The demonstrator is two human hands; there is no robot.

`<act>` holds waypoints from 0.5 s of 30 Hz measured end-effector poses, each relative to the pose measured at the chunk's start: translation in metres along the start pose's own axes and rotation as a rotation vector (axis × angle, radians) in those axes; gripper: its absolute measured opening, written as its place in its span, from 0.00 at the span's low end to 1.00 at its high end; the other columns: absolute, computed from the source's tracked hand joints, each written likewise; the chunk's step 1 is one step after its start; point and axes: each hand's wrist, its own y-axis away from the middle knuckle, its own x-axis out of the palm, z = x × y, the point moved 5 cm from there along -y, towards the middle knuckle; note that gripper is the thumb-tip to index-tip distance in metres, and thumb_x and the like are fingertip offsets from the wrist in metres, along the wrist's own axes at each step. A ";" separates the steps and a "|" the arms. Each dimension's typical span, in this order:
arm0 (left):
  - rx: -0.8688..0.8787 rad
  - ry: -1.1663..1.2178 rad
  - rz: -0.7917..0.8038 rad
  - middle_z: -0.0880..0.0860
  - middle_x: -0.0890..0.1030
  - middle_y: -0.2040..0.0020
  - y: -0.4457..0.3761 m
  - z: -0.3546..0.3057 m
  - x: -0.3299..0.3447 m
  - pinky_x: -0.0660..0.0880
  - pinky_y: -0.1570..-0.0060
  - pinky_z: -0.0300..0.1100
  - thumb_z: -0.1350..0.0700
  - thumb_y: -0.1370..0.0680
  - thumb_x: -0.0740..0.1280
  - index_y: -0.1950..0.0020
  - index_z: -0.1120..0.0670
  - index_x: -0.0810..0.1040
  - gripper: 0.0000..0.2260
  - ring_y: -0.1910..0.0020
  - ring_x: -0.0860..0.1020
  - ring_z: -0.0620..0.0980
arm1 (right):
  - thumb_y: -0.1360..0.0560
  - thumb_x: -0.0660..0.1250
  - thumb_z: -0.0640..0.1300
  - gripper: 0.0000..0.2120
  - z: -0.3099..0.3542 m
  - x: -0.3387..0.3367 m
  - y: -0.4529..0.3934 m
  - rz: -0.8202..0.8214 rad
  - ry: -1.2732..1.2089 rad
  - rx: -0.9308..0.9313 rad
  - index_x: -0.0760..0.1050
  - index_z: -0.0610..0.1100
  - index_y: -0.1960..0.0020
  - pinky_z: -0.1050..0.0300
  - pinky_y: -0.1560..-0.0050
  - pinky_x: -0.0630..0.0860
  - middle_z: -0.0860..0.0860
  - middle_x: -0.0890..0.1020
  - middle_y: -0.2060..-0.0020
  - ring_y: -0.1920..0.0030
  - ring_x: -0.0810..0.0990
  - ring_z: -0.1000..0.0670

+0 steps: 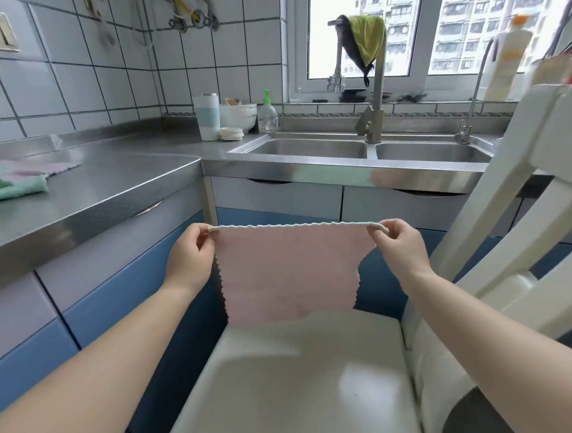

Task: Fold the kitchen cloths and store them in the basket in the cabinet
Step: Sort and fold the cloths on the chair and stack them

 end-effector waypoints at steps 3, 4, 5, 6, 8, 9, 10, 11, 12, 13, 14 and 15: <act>-0.044 0.020 -0.005 0.49 0.77 0.54 0.024 0.017 0.000 0.68 0.59 0.36 0.58 0.19 0.59 0.48 0.53 0.74 0.05 0.54 0.74 0.48 | 0.24 0.66 0.52 0.09 -0.017 0.000 0.028 0.021 0.000 0.005 0.76 0.46 0.52 0.60 0.58 0.73 0.53 0.80 0.59 0.59 0.77 0.54; -0.074 0.032 0.003 0.48 0.77 0.55 0.036 0.027 0.002 0.68 0.59 0.35 0.58 0.19 0.58 0.49 0.54 0.74 0.05 0.54 0.74 0.48 | 0.24 0.65 0.50 0.08 -0.027 0.002 0.040 0.034 -0.022 0.035 0.76 0.46 0.54 0.62 0.60 0.73 0.54 0.80 0.60 0.61 0.77 0.54; -0.107 0.045 0.022 0.47 0.77 0.56 0.050 0.039 0.006 0.70 0.58 0.35 0.58 0.19 0.58 0.49 0.54 0.74 0.06 0.54 0.74 0.48 | 0.24 0.65 0.48 0.07 -0.039 0.005 0.053 0.043 -0.042 0.069 0.76 0.44 0.55 0.62 0.62 0.73 0.53 0.79 0.62 0.63 0.76 0.53; -0.146 0.060 0.050 0.46 0.77 0.56 0.066 0.052 0.012 0.72 0.56 0.38 0.58 0.19 0.58 0.49 0.54 0.74 0.06 0.54 0.75 0.49 | 0.24 0.64 0.47 0.08 -0.054 0.007 0.069 0.043 -0.047 0.108 0.75 0.42 0.56 0.61 0.63 0.72 0.52 0.77 0.64 0.64 0.74 0.53; -0.221 0.076 0.115 0.48 0.78 0.54 0.100 0.080 0.022 0.74 0.51 0.45 0.59 0.19 0.58 0.50 0.55 0.75 0.06 0.52 0.76 0.51 | 0.23 0.63 0.46 0.09 -0.085 0.012 0.100 0.039 -0.028 0.192 0.73 0.40 0.56 0.58 0.63 0.67 0.50 0.74 0.66 0.64 0.71 0.52; -0.254 0.068 0.157 0.49 0.79 0.54 0.120 0.093 0.027 0.74 0.52 0.45 0.59 0.19 0.58 0.50 0.55 0.75 0.06 0.52 0.76 0.51 | 0.22 0.62 0.46 0.09 -0.101 0.014 0.118 0.041 0.002 0.236 0.73 0.40 0.56 0.58 0.64 0.66 0.49 0.74 0.66 0.64 0.71 0.51; -0.281 0.048 0.194 0.50 0.78 0.54 0.137 0.104 0.030 0.73 0.54 0.43 0.59 0.19 0.58 0.50 0.55 0.75 0.07 0.52 0.76 0.51 | 0.22 0.62 0.46 0.09 -0.118 0.015 0.133 0.043 0.042 0.276 0.73 0.40 0.56 0.56 0.64 0.66 0.47 0.75 0.65 0.63 0.72 0.49; -0.309 0.018 0.230 0.50 0.78 0.55 0.156 0.116 0.033 0.72 0.56 0.42 0.59 0.19 0.58 0.51 0.54 0.75 0.07 0.53 0.76 0.51 | 0.22 0.61 0.46 0.10 -0.133 0.015 0.151 0.052 0.085 0.316 0.73 0.39 0.56 0.55 0.64 0.66 0.46 0.76 0.65 0.62 0.73 0.48; -0.329 -0.017 0.255 0.51 0.79 0.56 0.170 0.124 0.035 0.71 0.58 0.43 0.58 0.19 0.58 0.53 0.54 0.74 0.07 0.54 0.76 0.52 | 0.22 0.61 0.46 0.11 -0.146 0.016 0.164 0.060 0.121 0.355 0.73 0.39 0.56 0.55 0.64 0.66 0.45 0.76 0.65 0.63 0.73 0.47; -0.347 -0.054 0.278 0.52 0.78 0.58 0.185 0.133 0.035 0.70 0.59 0.45 0.57 0.19 0.58 0.54 0.53 0.74 0.07 0.56 0.76 0.53 | 0.22 0.61 0.46 0.11 -0.157 0.016 0.180 0.073 0.155 0.390 0.72 0.37 0.56 0.55 0.64 0.64 0.45 0.75 0.66 0.63 0.72 0.48; -0.356 -0.086 0.298 0.52 0.78 0.61 0.197 0.140 0.034 0.70 0.60 0.46 0.56 0.19 0.58 0.56 0.53 0.74 0.08 0.59 0.76 0.54 | 0.22 0.61 0.45 0.11 -0.165 0.015 0.191 0.085 0.196 0.418 0.72 0.37 0.57 0.55 0.65 0.63 0.46 0.75 0.66 0.64 0.71 0.48; -0.364 -0.112 0.319 0.52 0.77 0.63 0.208 0.146 0.032 0.69 0.63 0.46 0.55 0.19 0.58 0.57 0.53 0.73 0.08 0.62 0.75 0.54 | 0.22 0.61 0.45 0.11 -0.171 0.013 0.202 0.096 0.236 0.432 0.72 0.38 0.57 0.55 0.65 0.63 0.47 0.75 0.66 0.64 0.72 0.48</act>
